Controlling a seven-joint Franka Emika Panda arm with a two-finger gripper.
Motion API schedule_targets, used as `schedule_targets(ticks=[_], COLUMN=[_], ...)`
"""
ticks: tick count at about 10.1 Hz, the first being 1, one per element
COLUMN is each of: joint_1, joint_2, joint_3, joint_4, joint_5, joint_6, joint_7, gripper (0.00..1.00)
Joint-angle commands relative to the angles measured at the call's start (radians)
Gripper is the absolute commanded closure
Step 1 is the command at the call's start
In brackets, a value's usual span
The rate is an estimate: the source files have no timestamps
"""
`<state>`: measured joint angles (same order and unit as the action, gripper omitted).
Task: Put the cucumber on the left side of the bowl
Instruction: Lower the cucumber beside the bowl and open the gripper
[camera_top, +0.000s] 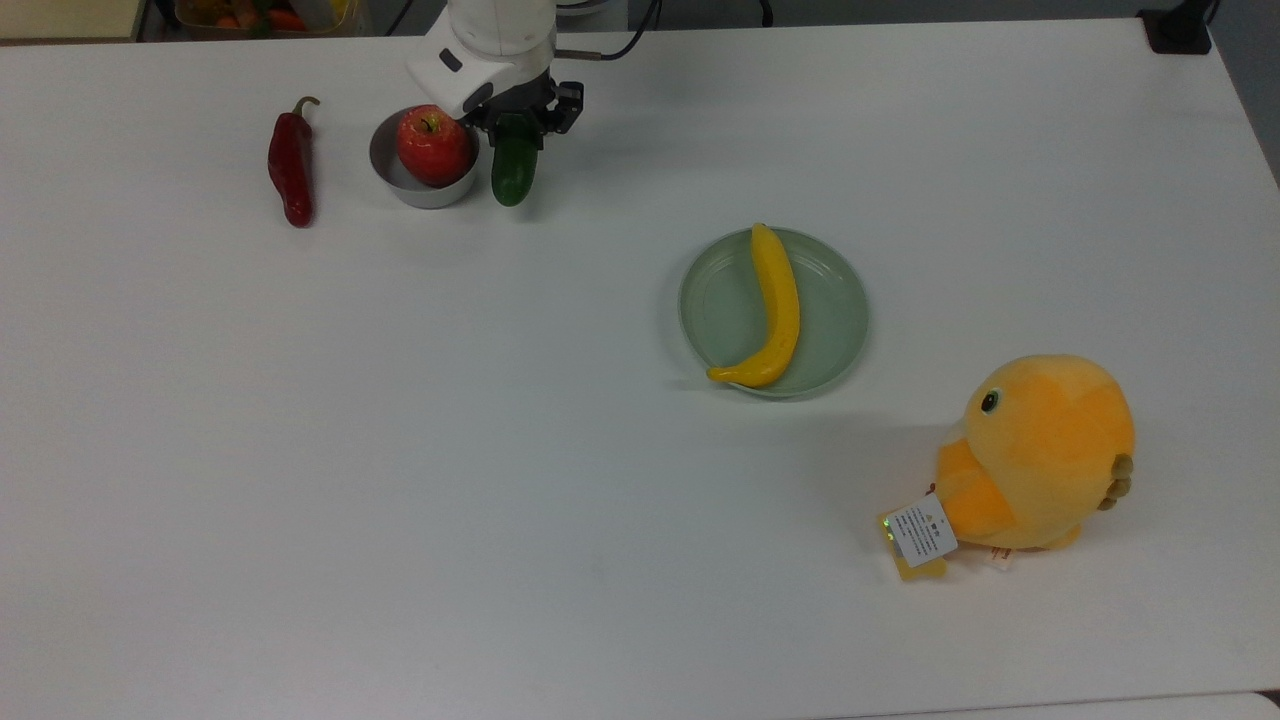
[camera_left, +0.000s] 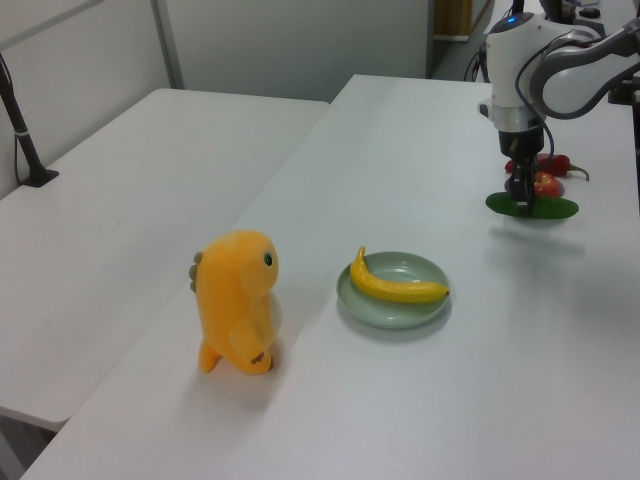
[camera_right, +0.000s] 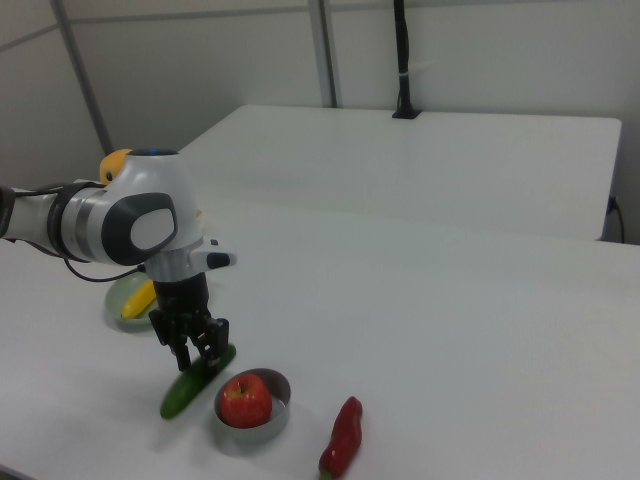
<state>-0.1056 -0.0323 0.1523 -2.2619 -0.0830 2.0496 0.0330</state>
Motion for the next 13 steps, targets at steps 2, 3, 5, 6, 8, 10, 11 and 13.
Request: schedule_targets(ticks=[2, 3, 5, 6, 8, 10, 11, 13], joint_1=[-0.005, -0.005, -0.003, 0.0, 0.004, -0.005, -0.006, -0.049], joint_2=[-0.006, -0.006, -0.009, -0.015, -0.023, -0.021, -0.021, -0.018], joint_3=[-0.005, -0.005, -0.005, -0.005, -0.005, -0.007, -0.029, -0.039], joint_4=[0.001, 0.001, 0.008, 0.019, 0.126, 0.217, 0.264, 0.349], joint_5=[-0.007, -0.007, -0.006, -0.004, 0.009, 0.014, 0.038, 0.122], joint_6=[-0.022, -0.022, -0.02, -0.014, -0.022, -0.011, -0.011, -0.012], joint_7=[-0.025, -0.025, -0.022, -0.015, -0.004, 0.001, 0.011, 0.021], gripper=[0.0, 0.0, 0.0, 0.0, 0.0, 0.0, 0.0, 0.0])
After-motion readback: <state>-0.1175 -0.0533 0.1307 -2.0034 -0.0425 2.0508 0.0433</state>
